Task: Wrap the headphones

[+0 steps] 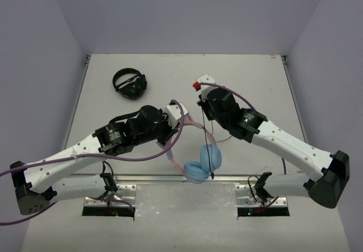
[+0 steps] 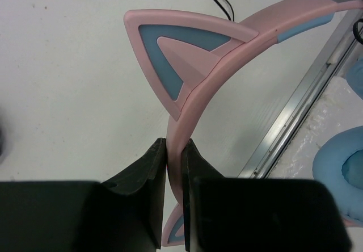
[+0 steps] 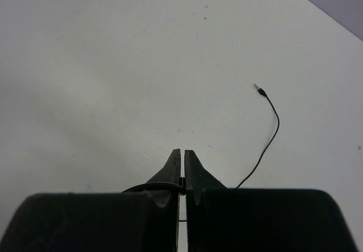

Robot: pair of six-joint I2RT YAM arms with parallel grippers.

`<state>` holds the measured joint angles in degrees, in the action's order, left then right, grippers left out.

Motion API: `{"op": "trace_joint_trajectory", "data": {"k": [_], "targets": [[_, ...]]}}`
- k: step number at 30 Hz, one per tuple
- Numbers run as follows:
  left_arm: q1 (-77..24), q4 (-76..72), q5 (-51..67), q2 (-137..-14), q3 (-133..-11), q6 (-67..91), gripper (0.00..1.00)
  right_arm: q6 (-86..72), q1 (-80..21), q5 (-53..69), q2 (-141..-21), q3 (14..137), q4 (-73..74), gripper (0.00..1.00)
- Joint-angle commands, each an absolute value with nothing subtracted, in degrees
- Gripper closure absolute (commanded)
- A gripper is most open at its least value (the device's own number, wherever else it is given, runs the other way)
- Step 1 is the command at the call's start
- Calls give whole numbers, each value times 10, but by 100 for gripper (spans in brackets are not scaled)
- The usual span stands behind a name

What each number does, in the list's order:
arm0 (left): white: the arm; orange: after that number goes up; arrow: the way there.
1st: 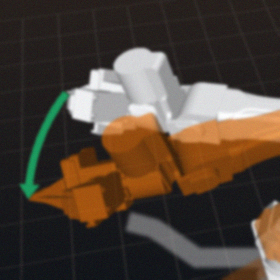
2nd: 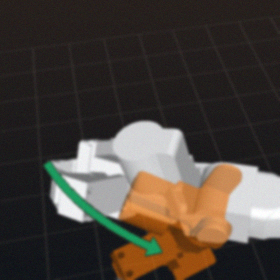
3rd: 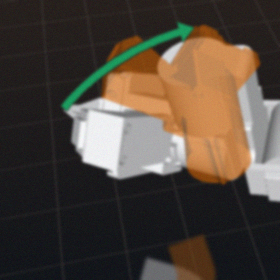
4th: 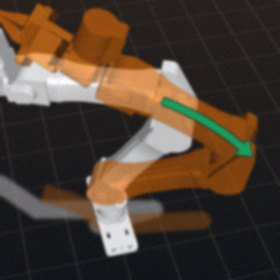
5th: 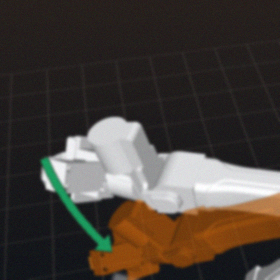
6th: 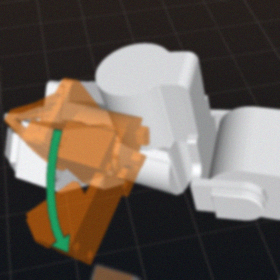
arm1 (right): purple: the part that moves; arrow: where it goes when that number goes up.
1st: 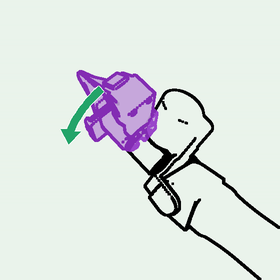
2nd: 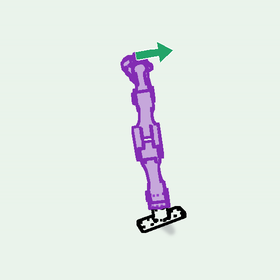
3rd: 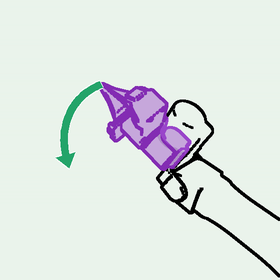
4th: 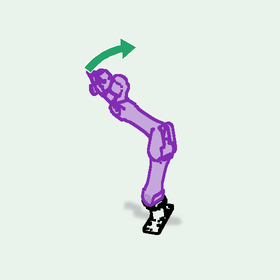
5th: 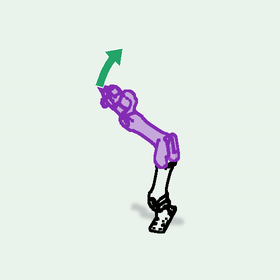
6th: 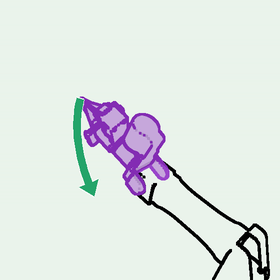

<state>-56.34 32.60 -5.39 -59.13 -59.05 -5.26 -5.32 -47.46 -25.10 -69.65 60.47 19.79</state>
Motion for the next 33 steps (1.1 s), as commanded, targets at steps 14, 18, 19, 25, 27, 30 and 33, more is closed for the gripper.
{"op": "trace_joint_trajectory", "data": {"k": [14, 18, 19, 25, 27, 30, 33], "targets": [[-570, 208, -57, -468, -615, -5, 100, -133, -389, -68, -679, 570, 155, 99], [-570, 165, -79, -424, -610, 35, 100, -135, -387, -4, -670, 552, 123, 99], [-570, 154, -83, -421, -613, 40, 100, -135, -386, 22, -665, 544, 109, 99], [-570, 139, -75, -434, -640, 76, 100, -151, -386, 193, -616, 453, -81, 72], [-570, 126, -81, -435, -640, 90, 100, -165, -386, 228, -616, 420, -171, 61], [-570, 100, -96, -435, -649, 117, 99, -204, -386, 272, -648, 384, -299, 56], [-570, 107, -130, -439, -684, 142, 100, -236, -386, 309, -690, 371, -398, 53]]}}
